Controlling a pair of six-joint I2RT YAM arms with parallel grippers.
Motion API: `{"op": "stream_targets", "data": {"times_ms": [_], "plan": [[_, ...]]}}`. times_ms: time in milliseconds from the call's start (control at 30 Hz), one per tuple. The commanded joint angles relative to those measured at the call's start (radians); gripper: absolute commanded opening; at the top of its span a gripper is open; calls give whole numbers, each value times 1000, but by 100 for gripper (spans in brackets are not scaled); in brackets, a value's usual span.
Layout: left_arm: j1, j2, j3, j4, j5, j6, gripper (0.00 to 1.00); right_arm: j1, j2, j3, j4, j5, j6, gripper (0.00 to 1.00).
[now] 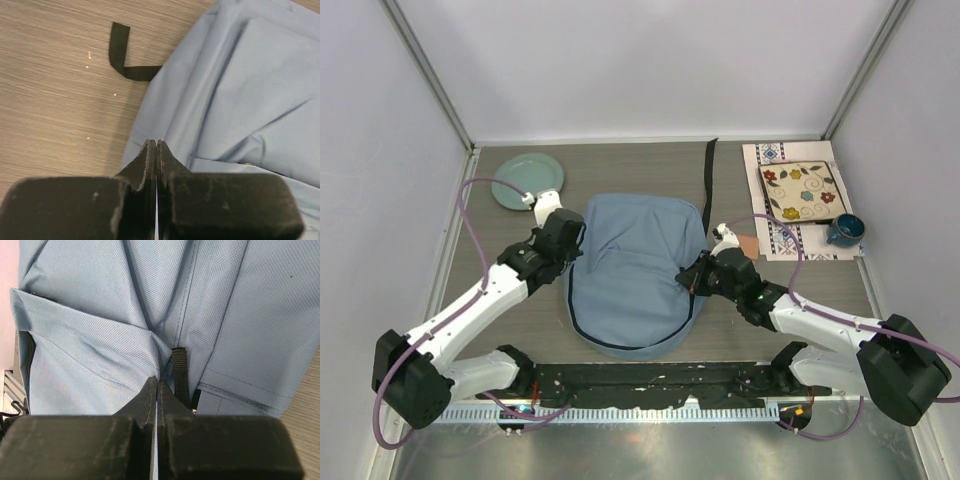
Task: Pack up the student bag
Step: Unzip the student bag at the center of the board.
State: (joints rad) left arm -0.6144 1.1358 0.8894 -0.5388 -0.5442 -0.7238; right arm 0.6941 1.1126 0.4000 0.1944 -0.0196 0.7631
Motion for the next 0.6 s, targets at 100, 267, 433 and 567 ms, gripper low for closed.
{"op": "stream_targets", "data": {"times_ms": [100,267,433,567], "plan": [[36,-57,-17,-3,39,26,0,5,-16,-4,-32,9,-8,1],[35,-51,-26,118,217,-40,47,5,-14,6,-32,-2,-22,8],[13,42,49,175,346,-39,58,5,1,5,-30,-19,-27,15],[-56,171,160,177,351,20,59,5,24,10,-56,-29,-33,25]]}}
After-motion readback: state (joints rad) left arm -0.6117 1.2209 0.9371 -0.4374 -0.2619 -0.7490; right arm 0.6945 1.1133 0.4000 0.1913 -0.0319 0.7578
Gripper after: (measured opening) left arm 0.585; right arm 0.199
